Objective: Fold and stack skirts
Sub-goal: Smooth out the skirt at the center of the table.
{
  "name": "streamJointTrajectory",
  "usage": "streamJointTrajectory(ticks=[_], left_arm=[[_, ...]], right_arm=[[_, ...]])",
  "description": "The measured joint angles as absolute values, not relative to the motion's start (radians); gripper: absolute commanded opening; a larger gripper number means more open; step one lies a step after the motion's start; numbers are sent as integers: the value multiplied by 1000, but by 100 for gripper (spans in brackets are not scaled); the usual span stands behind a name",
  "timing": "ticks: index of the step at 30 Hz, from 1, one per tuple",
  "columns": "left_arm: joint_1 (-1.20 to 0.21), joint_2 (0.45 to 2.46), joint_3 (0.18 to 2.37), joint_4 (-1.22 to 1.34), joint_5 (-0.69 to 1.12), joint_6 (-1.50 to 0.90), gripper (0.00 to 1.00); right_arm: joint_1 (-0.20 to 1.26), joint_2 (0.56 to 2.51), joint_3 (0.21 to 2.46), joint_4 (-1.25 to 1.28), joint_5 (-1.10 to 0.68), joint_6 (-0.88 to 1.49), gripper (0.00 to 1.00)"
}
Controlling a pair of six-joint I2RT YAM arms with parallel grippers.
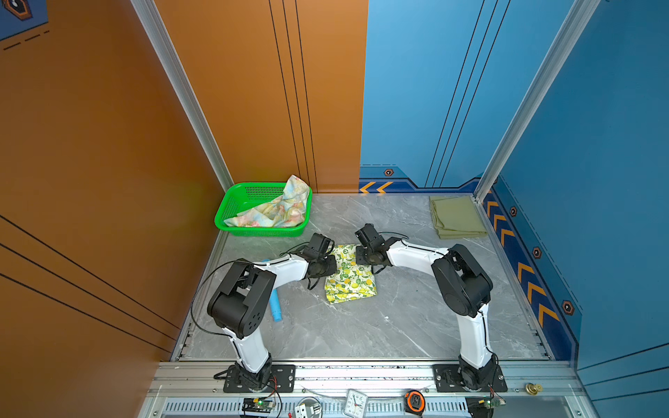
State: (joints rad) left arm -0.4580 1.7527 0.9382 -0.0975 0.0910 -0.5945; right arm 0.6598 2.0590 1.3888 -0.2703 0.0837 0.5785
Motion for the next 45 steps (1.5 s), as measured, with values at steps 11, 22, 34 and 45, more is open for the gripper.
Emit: streamJointTrajectory(ticks=[11, 22, 34, 45], left_arm=[[-463, 1752, 938, -98, 90, -595, 0], [-481, 1749, 939, -110, 87, -595, 0], [-485, 1749, 944, -123, 78, -614, 0], [-484, 1752, 955, -135, 55, -621, 0]], right_arm=[[614, 2046, 1459, -308, 83, 556, 32], [594, 2164, 1552, -299, 76, 554, 32], [583, 2090, 1519, -337, 63, 546, 34], [713, 1636, 1159, -360, 120, 570, 33]])
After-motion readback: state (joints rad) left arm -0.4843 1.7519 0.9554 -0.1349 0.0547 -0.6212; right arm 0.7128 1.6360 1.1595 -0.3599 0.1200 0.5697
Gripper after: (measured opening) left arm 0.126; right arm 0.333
